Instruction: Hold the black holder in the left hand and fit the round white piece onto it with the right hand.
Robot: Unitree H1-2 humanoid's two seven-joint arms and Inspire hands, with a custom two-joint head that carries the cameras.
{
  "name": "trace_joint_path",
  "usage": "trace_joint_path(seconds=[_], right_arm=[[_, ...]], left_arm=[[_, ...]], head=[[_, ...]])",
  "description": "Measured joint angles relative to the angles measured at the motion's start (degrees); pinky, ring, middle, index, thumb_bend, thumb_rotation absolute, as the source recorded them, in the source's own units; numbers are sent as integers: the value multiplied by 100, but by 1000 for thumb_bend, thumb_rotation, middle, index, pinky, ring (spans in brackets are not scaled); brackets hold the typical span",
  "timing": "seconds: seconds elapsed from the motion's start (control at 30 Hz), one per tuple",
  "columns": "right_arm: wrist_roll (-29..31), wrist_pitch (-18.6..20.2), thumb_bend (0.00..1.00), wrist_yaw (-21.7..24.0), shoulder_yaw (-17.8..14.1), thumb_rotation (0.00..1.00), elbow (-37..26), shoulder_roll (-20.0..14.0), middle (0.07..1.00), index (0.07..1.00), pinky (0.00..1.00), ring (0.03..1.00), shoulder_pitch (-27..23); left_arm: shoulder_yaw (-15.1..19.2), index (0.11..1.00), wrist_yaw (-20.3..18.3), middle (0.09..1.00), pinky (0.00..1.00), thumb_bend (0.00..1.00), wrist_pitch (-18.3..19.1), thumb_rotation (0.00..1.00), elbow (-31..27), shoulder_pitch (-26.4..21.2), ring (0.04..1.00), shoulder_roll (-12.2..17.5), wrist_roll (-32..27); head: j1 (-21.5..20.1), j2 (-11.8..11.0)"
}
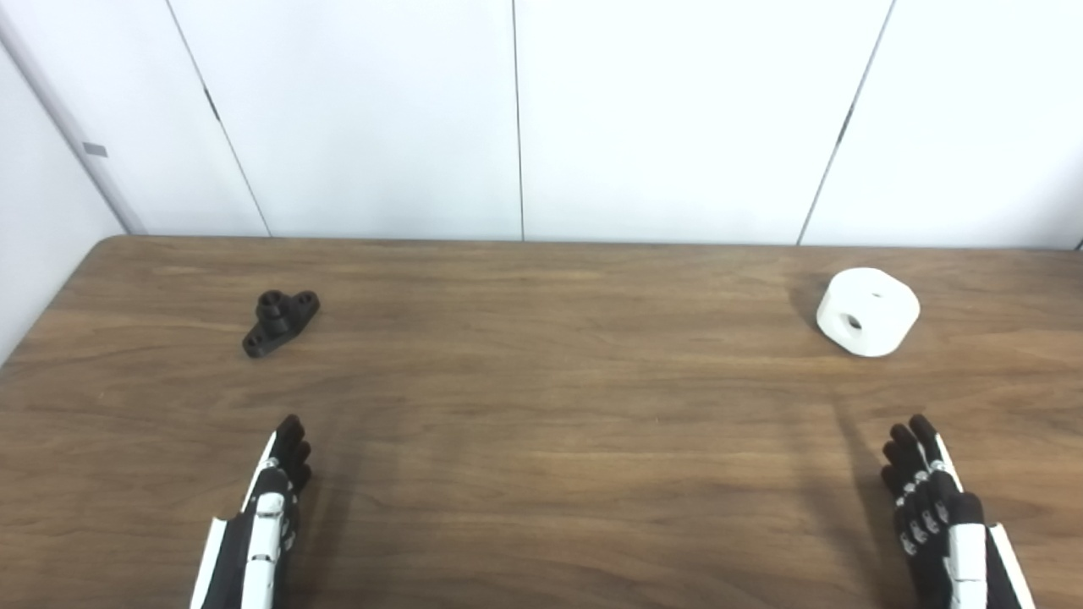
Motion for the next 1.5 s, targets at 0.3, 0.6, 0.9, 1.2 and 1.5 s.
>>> trace_joint_path(seconds=[0.3, 0.6, 0.9, 1.2, 1.5], right_arm=[[8, -212, 570, 48, -2, 1000, 85, -24, 982, 990, 1000, 985, -9], [109, -428, 622, 199, -59, 1000, 214, -53, 984, 997, 1000, 997, -55], [101, -564, 643, 218, -74, 1000, 282, -63, 960, 968, 1000, 965, -70], [146, -672, 585, 232, -97, 1000, 356, -62, 972, 981, 1000, 965, -93], [116, -720, 580, 230, -107, 1000, 379, -62, 975, 991, 1000, 970, -107]], left_arm=[[-81, 960, 3, 978, 1000, 366, -139, 878, 57, 3, 988, -16, 130], [-181, 976, 64, 989, 1000, 376, -376, 858, 179, 13, 988, -41, 286], [-272, 954, 213, 969, 980, 400, -440, 891, 208, 16, 967, -59, 589], [-344, 950, 274, 955, 958, 408, -751, 886, 344, 35, 954, -64, 827], [-389, 960, 341, 968, 987, 456, -782, 832, 354, 34, 973, -47, 875]], head=[[483, -308], [949, -545], [1125, -765], [1178, -1011], [1090, -897]])
